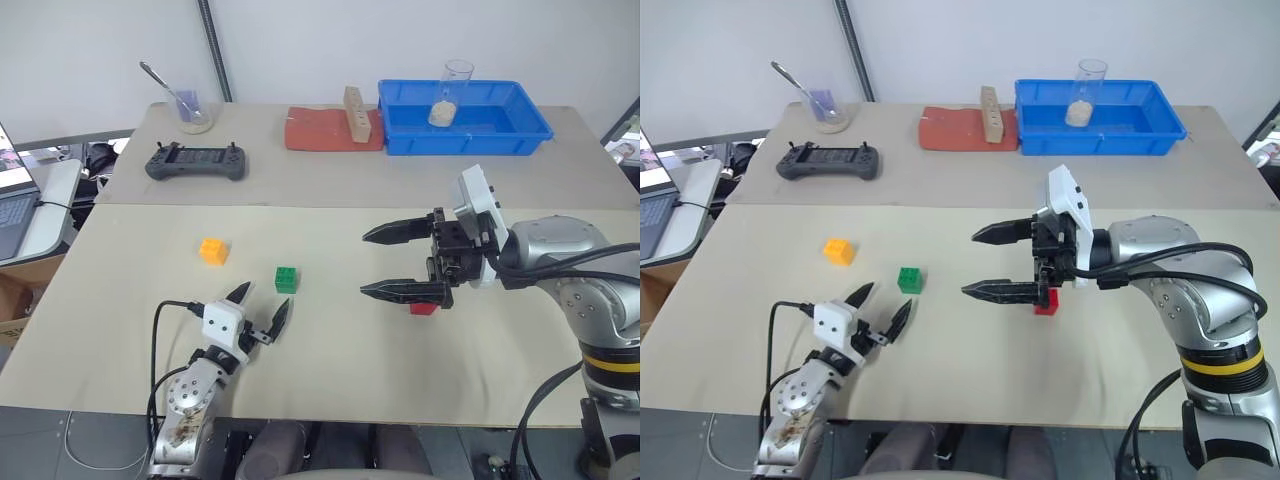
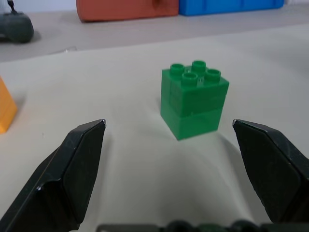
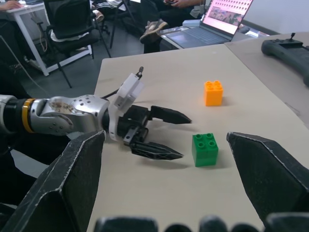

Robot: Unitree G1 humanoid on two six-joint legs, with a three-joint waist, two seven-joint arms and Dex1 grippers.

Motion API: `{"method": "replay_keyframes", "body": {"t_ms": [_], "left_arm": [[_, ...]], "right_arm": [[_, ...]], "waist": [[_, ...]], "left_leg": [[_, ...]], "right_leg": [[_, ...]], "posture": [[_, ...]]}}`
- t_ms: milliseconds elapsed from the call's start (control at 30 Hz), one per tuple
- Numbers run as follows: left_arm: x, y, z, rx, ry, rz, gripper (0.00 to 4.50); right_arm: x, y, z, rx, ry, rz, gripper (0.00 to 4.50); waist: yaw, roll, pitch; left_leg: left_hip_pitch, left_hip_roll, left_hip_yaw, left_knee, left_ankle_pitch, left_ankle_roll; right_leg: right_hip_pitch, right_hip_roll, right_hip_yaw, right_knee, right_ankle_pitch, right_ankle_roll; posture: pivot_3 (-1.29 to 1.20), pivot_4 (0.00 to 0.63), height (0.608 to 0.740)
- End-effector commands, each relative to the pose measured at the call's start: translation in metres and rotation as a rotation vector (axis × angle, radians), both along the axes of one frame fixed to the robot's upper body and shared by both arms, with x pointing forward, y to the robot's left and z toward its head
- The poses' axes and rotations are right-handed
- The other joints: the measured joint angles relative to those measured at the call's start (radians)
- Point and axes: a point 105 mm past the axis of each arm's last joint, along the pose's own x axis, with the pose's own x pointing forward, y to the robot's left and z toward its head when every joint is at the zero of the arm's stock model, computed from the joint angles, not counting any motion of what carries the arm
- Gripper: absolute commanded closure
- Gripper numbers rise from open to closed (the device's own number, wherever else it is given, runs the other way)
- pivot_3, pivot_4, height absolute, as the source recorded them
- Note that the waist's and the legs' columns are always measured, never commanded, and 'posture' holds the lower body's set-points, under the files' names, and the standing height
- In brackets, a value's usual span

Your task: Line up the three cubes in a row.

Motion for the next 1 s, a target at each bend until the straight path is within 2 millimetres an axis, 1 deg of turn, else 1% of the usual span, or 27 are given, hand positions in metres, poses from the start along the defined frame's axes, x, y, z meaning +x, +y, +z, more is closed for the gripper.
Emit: {"method": "replay_keyframes", "body": {"t_ms": [33,200,300,367,433,467,500,533,633,667,800,900,1000], "left_arm": [[0.000,-0.018,-0.020,0.021,0.066,-0.045,0.00],[0.007,-0.025,-0.003,0.020,0.036,-0.054,0.00],[0.010,-0.031,0.015,0.035,0.010,-0.078,0.00],[0.013,-0.030,0.023,0.038,0.008,-0.068,0.00],[0.015,-0.028,0.025,0.044,0.020,-0.045,0.00],[0.015,-0.026,0.025,0.042,0.028,-0.033,0.51],[0.014,-0.026,0.024,0.038,0.037,-0.026,0.75],[0.013,-0.026,0.023,0.038,0.044,-0.022,1.14],[0.010,-0.025,0.023,0.031,0.060,-0.009,2.67],[0.011,-0.024,0.024,0.026,0.062,-0.003,3.11],[0.013,-0.020,0.027,0.023,0.062,0.003,3.15],[0.013,-0.019,0.029,0.033,0.066,-0.046,3.15],[0.016,-0.021,0.041,0.107,0.038,-0.252,3.15]], "right_arm": [[-0.004,-0.002,0.016,0.009,-0.059,0.003,0.04],[-0.004,-0.004,0.016,0.002,-0.058,-0.002,0.04],[-0.004,-0.003,0.015,0.005,-0.056,-0.002,0.04],[-0.004,-0.003,0.014,0.009,-0.055,0.000,0.04],[-0.004,-0.002,0.014,0.015,-0.056,0.001,0.04],[-0.004,-0.001,0.014,0.017,-0.059,0.001,0.00],[-0.004,-0.001,0.014,0.018,-0.060,0.001,0.00],[-0.004,-0.001,0.014,0.020,-0.062,0.000,0.00],[-0.003,-0.001,0.015,0.023,-0.065,-0.002,0.00],[-0.002,-0.001,0.015,0.023,-0.065,-0.003,0.00],[-0.001,0.000,0.015,0.026,-0.068,-0.004,0.00],[0.000,-0.001,0.015,0.023,-0.075,-0.006,0.00],[0.002,-0.006,0.016,0.008,-0.089,-0.022,0.00]], "waist": [[0.002,0.000,0.000],[0.001,0.000,0.000],[-0.002,0.000,0.000],[-0.008,-0.001,0.000],[-0.012,-0.001,0.001],[-0.015,-0.002,0.001],[-0.020,-0.002,0.001],[-0.024,-0.002,0.001],[-0.032,-0.002,0.001],[-0.032,-0.002,0.001],[-0.034,-0.002,0.001],[-0.035,-0.002,0.001],[-0.035,-0.002,0.001]], "left_leg": [[0.000,0.000,0.000,0.000,0.000,0.000],[-0.001,-0.001,0.000,0.001,0.000,0.000],[-0.003,-0.001,0.000,0.001,0.000,0.000],[-0.004,0.000,0.000,0.001,0.000,0.000],[-0.007,0.000,0.000,0.001,0.000,0.000],[-0.008,0.000,0.000,0.002,0.000,0.000],[-0.008,0.000,0.000,0.002,0.000,0.000],[-0.008,0.001,0.000,0.002,0.000,0.001],[-0.008,0.001,0.000,0.002,0.000,0.001],[-0.008,0.001,0.000,0.002,0.000,0.002],[-0.008,0.001,0.000,0.002,-0.001,0.001],[-0.008,0.001,0.000,0.002,-0.001,0.002],[-0.008,0.001,0.000,0.002,-0.001,0.001]], "right_leg": [[0.000,0.000,0.000,0.000,0.000,0.001],[0.000,0.000,0.000,-0.001,0.001,0.002],[-0.001,0.000,0.000,0.000,0.001,0.002],[-0.002,0.000,0.000,0.000,0.001,0.002],[-0.002,0.001,0.000,0.000,0.002,0.001],[-0.003,0.001,0.000,0.000,0.002,0.001],[-0.004,0.002,0.000,0.000,0.002,0.000],[-0.004,0.002,0.000,0.000,0.002,0.000],[-0.004,0.002,0.000,0.000,0.002,0.000],[-0.004,0.002,0.000,0.000,0.002,0.000],[-0.004,0.002,0.000,0.000,0.002,0.000],[-0.004,0.002,0.000,0.000,0.002,0.000],[-0.004,0.002,0.000,0.000,0.002,0.000]], "posture": [[0.00,0.150,0.740],[0.00,0.150,0.740],[0.00,0.150,0.740],[0.00,0.150,0.740],[0.00,0.150,0.740],[0.00,0.150,0.740],[0.00,0.150,0.740],[0.00,0.150,0.740],[0.00,0.150,0.740],[0.00,0.150,0.740],[0.00,0.150,0.740],[0.00,0.150,0.740],[0.00,0.150,0.740]]}}
